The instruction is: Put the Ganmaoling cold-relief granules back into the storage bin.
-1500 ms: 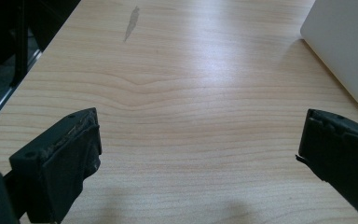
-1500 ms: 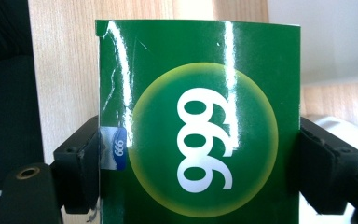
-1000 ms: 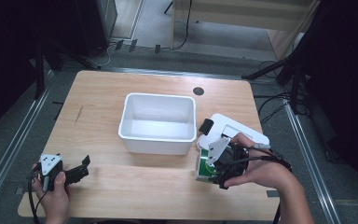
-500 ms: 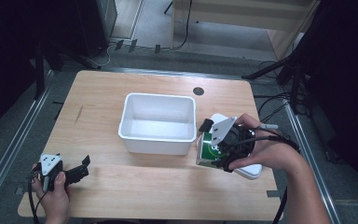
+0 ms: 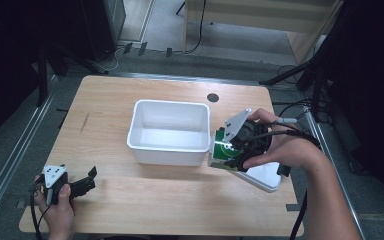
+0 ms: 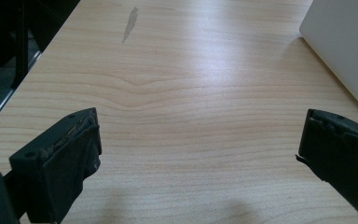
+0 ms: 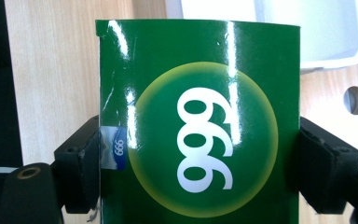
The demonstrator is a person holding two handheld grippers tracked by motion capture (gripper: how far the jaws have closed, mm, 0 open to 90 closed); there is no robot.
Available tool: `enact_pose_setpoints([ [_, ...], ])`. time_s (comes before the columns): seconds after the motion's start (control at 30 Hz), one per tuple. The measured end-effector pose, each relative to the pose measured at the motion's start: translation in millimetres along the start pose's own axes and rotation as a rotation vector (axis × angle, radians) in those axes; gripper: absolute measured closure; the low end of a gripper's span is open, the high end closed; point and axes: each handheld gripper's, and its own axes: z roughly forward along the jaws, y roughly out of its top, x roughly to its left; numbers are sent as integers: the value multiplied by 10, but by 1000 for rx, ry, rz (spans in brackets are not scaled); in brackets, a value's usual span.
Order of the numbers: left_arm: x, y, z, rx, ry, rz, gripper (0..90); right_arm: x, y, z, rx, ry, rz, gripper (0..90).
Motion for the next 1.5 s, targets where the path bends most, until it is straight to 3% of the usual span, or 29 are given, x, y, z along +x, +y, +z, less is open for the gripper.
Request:
enact_pose_setpoints([
  [0.2,1,1,0,1,-1,-1,0,-62,88,-36,-1,-6,-10,162],
  [0.33,1,0,-2,0,-4,1,0,-135,179,-55,-2,35,3,162],
  [0.67,0,0,-1,-1,-4,1,0,-288,361,-3,-7,-2,-22,162],
  [1.23,7,2,0,5,-10,3,0,-437,762,159,-4,13,-73,161],
  [1.5,1,1,-3,4,-10,9,0,-552,939,262,-37,-13,-79,161],
])
